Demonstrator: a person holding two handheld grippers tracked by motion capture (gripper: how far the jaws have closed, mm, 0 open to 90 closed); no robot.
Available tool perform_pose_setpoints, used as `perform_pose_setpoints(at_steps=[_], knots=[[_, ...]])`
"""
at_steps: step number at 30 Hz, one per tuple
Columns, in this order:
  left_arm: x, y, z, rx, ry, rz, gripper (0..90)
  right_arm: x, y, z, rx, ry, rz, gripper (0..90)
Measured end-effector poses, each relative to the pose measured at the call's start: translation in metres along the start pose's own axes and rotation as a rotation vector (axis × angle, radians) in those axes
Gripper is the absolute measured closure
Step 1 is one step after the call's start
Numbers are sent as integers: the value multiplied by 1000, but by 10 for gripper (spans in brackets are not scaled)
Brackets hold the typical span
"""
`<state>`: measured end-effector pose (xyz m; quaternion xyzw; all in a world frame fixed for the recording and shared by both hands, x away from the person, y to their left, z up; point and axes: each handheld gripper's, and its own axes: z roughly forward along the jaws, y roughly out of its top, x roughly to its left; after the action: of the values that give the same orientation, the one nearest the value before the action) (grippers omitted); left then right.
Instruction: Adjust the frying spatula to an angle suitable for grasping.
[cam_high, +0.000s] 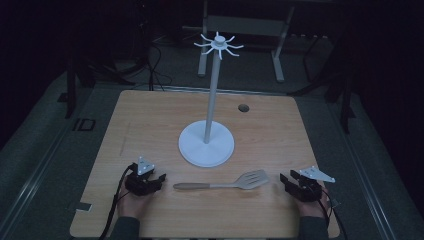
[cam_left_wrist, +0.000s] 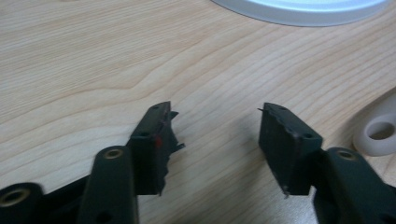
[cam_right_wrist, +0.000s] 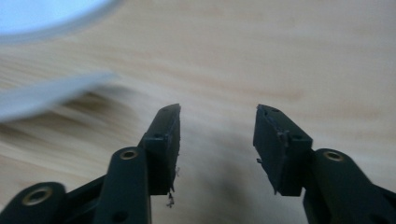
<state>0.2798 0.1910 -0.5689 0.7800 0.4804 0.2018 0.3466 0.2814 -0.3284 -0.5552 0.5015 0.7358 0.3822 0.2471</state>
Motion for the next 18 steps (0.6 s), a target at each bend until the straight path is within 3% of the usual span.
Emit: perform_pose_setpoints(at_steps=[2,7,8,10,14,18], knots=[[1,0,-1,-8,-10,-5,479,4,7,-5,-41,10,-22,551],[1,1,-9,-48,-29,-2,490,7,14,-11,-84,24,-42,580],[0,1,-13,-53,-28,14,492,12,28,-19,-152,41,-81,632],[0,1,-14,-46,-27,20,492,14,37,-22,-182,56,-85,654],[2,0,-15,-36,-23,11,492,18,51,-22,-188,84,-120,682],[2,0,-15,-33,-22,18,491,31,63,-18,-156,99,-231,720]])
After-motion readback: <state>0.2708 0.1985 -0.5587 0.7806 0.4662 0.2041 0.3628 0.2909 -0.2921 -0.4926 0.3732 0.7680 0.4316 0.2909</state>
